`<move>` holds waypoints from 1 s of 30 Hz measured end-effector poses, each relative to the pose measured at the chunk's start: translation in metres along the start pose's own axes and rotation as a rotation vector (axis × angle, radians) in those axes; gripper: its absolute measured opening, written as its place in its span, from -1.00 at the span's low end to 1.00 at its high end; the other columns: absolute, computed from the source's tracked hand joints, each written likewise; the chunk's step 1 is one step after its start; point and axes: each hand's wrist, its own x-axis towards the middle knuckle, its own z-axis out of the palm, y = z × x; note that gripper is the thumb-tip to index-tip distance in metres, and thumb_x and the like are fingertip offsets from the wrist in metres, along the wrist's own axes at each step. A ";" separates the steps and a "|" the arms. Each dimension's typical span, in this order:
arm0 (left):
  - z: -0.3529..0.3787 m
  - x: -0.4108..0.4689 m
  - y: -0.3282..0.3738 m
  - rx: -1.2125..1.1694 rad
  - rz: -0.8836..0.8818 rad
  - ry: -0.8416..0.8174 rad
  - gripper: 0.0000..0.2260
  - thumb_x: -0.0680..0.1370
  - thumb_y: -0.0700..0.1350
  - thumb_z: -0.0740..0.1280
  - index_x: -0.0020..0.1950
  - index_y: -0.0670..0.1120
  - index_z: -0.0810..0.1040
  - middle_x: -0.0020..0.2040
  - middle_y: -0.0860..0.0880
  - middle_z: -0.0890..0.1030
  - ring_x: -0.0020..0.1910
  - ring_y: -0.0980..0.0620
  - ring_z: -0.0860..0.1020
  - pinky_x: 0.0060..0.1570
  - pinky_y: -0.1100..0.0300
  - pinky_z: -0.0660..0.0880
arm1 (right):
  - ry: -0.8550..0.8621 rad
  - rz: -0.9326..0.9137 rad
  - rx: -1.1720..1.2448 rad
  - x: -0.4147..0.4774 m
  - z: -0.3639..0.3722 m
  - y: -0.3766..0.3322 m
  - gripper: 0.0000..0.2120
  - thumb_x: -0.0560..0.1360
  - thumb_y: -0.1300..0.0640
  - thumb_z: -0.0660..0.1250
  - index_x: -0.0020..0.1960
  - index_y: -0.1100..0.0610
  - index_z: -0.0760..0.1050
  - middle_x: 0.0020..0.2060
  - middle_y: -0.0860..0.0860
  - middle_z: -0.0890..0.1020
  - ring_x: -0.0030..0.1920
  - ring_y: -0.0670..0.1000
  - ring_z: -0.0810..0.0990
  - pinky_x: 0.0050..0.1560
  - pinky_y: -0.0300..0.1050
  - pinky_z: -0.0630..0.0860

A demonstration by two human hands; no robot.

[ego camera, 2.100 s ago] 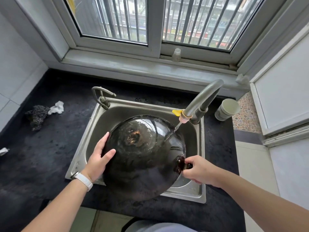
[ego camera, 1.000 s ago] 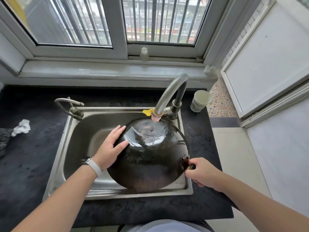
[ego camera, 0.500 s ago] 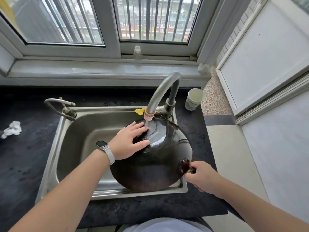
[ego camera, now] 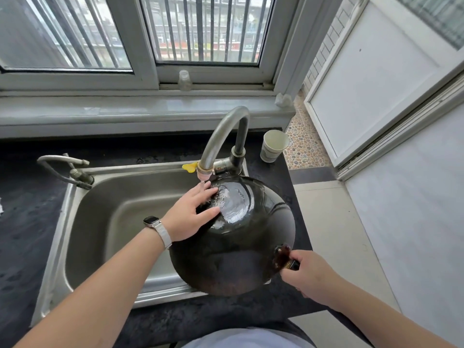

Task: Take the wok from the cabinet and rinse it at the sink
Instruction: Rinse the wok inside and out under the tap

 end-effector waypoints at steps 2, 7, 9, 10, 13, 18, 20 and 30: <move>0.000 0.003 0.000 -0.046 -0.038 -0.007 -0.46 0.58 0.17 0.29 0.55 0.12 0.31 0.60 0.09 0.17 0.56 0.17 0.10 0.49 0.19 0.04 | 0.004 0.006 -0.003 -0.005 0.000 0.005 -0.86 0.45 0.12 0.36 -0.10 0.20 0.58 -0.48 -0.05 0.46 -0.49 -0.05 0.40 -0.45 -0.16 0.38; -0.004 0.006 -0.003 -0.041 -0.097 -0.041 -0.47 0.62 0.08 0.30 0.57 0.12 0.25 0.58 0.13 0.18 0.44 0.26 0.17 0.39 0.27 0.08 | -0.007 -0.001 -0.045 -0.013 0.002 0.006 -0.91 0.49 0.08 0.38 -0.10 0.10 0.59 -0.43 -0.06 0.52 -0.42 -0.06 0.45 -0.42 -0.23 0.41; -0.006 0.003 -0.005 -0.029 -0.096 -0.031 -0.46 0.61 0.08 0.31 0.57 0.11 0.25 0.57 0.13 0.19 0.44 0.26 0.16 0.41 0.27 0.07 | -0.003 -0.018 -0.067 -0.012 0.004 0.004 -0.87 0.48 0.07 0.37 -0.07 0.13 0.60 -0.42 -0.06 0.52 -0.41 -0.07 0.44 -0.40 -0.21 0.40; -0.008 0.001 -0.007 -0.030 -0.101 -0.025 -0.46 0.61 0.09 0.31 0.57 0.11 0.25 0.58 0.13 0.19 0.47 0.24 0.16 0.43 0.25 0.07 | -0.001 -0.025 -0.073 -0.012 0.005 0.002 -0.85 0.47 0.07 0.37 -0.06 0.14 0.61 -0.42 -0.07 0.51 -0.41 -0.07 0.43 -0.39 -0.20 0.39; -0.016 -0.008 -0.016 -0.031 -0.127 0.002 -0.43 0.58 0.17 0.31 0.56 0.11 0.26 0.58 0.15 0.19 0.55 0.15 0.15 0.50 0.15 0.08 | -0.010 -0.049 -0.085 -0.009 0.012 -0.004 -0.86 0.47 0.08 0.37 -0.07 0.15 0.62 -0.41 -0.06 0.52 -0.42 -0.08 0.43 -0.40 -0.21 0.38; -0.027 -0.033 -0.031 -0.093 -0.200 0.088 -0.47 0.59 0.10 0.34 0.54 0.15 0.29 0.57 0.16 0.22 0.54 0.16 0.18 0.47 0.20 0.09 | -0.086 -0.075 -0.098 -0.002 0.025 -0.020 -0.95 0.51 0.14 0.37 -0.13 0.08 0.57 -0.38 -0.03 0.54 -0.41 -0.07 0.47 -0.43 -0.26 0.43; -0.032 -0.044 -0.037 -0.110 -0.239 0.124 -0.47 0.58 0.11 0.34 0.54 0.14 0.30 0.57 0.15 0.23 0.54 0.14 0.19 0.49 0.16 0.10 | -0.113 -0.086 -0.102 0.000 0.031 -0.029 -0.90 0.51 0.16 0.36 -0.18 0.03 0.54 -0.39 -0.04 0.53 -0.42 -0.07 0.47 -0.43 -0.26 0.44; -0.044 -0.086 -0.061 -0.103 -0.285 0.257 -0.53 0.59 0.02 0.37 0.49 0.02 0.40 0.57 0.04 0.27 0.57 0.10 0.13 0.50 0.17 0.04 | -0.231 -0.077 -0.076 0.032 0.049 -0.074 -0.90 0.48 0.23 0.35 -0.20 0.23 0.51 -0.44 0.10 0.44 -0.55 -0.01 0.39 -0.48 -0.14 0.38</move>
